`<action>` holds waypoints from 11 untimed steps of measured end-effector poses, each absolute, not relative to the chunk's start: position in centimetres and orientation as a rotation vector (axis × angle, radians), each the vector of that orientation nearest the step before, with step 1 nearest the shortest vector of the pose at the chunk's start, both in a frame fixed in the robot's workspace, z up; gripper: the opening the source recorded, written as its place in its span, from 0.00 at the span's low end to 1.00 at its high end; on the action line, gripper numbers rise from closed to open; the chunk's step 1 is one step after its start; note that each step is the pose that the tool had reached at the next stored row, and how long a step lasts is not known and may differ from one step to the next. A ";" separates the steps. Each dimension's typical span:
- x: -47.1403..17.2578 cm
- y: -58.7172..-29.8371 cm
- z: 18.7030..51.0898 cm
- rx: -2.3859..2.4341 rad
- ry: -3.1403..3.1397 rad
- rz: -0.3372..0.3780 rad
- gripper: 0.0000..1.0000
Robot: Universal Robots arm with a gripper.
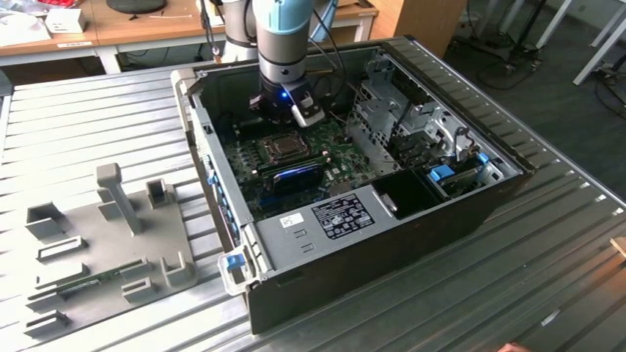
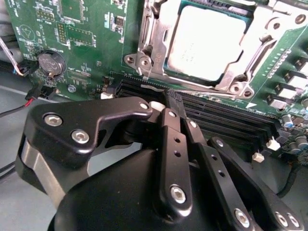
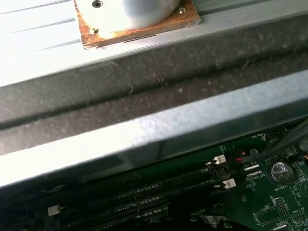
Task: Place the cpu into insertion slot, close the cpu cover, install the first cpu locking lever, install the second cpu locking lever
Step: 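Install the first cpu locking lever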
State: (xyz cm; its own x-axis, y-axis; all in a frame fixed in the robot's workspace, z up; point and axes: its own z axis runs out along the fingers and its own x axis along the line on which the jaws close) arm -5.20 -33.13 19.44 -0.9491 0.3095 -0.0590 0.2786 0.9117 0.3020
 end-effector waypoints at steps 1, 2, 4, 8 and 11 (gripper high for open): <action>-5.2 -33.1 19.4 0.458 2.968 0.445 0.10; -5.2 -33.1 19.4 0.458 2.968 0.445 0.10; -5.2 -33.0 19.4 0.458 2.968 0.445 0.10; -5.2 -33.0 19.4 0.458 2.968 0.446 0.10; -5.2 -33.0 19.4 0.458 2.968 0.445 0.10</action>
